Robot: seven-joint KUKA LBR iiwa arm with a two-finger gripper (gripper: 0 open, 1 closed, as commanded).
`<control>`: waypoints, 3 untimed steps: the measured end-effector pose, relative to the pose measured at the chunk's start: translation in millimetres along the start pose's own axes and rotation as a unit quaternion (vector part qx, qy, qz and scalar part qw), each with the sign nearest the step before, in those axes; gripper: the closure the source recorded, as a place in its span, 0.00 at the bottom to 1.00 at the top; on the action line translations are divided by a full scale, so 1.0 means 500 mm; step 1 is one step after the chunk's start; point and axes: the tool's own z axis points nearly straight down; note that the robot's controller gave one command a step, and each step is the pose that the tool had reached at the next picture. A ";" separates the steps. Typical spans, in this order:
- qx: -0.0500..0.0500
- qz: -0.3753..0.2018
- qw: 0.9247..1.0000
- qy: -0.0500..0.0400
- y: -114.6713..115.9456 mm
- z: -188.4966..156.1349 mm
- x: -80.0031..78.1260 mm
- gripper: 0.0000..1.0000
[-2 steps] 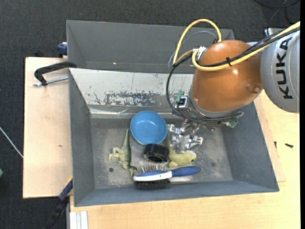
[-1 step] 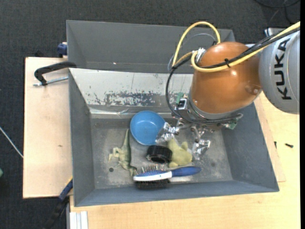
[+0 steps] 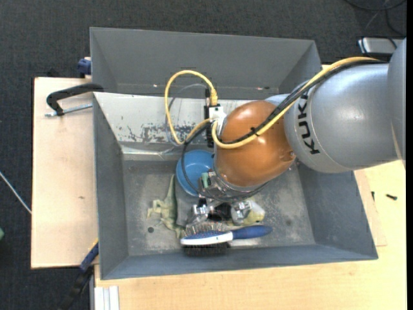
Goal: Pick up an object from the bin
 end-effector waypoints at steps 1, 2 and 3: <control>0.003 0.001 1.000 0.001 -0.004 -0.006 0.004 1.00; 0.008 -0.030 1.000 -0.002 0.002 -0.348 0.007 1.00; 0.002 -0.182 0.983 -0.003 -0.048 -0.225 -0.135 1.00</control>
Offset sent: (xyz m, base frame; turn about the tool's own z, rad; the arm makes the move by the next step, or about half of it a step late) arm 0.0000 0.0000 0.0000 0.0000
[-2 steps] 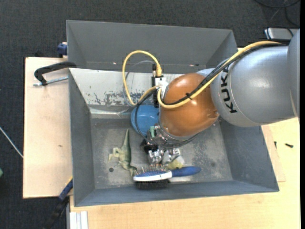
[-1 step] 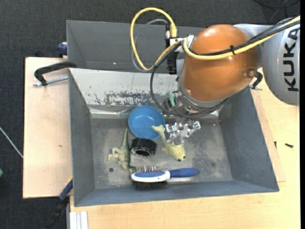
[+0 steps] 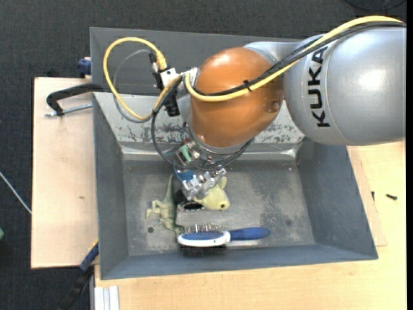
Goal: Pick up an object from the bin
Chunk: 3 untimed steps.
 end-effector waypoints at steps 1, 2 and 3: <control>0.004 0.010 1.000 0.002 0.002 -0.088 0.000 1.00; 0.000 0.009 1.000 0.001 0.003 -0.083 0.000 0.00; -0.001 -0.105 0.994 0.001 0.010 0.225 0.154 0.00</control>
Offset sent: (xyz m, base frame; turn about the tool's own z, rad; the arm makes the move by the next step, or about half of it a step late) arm -0.0021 -0.0024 0.0403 0.0150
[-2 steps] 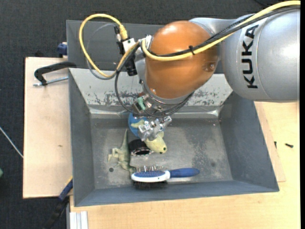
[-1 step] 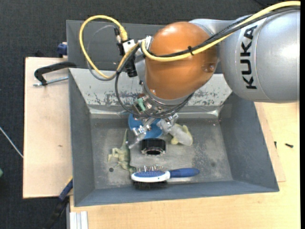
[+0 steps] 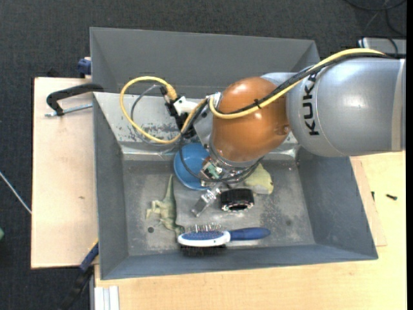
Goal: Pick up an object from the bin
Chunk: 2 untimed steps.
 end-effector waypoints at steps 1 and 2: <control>0.002 0.000 1.000 0.005 -0.002 -0.008 0.009 1.00; 0.005 0.021 1.000 0.003 0.003 -0.381 0.004 1.00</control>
Offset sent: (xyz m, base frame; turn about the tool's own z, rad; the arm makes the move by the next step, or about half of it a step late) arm 0.0000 0.0000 0.0000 0.0000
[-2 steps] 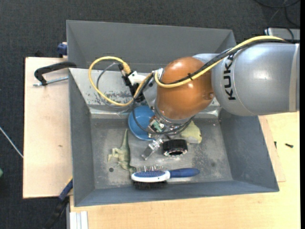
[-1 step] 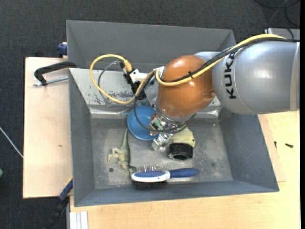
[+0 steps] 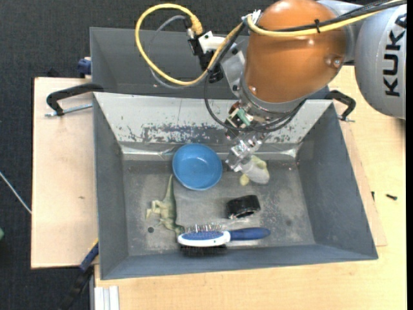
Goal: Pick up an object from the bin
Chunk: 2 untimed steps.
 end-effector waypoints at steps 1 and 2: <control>-0.009 0.122 0.992 -0.003 0.019 0.221 -0.024 1.00; -0.001 0.122 0.993 0.000 0.014 0.095 -0.011 1.00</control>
Offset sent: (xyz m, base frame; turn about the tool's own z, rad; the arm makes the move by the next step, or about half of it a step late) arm -0.0121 0.0031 -0.1088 0.2435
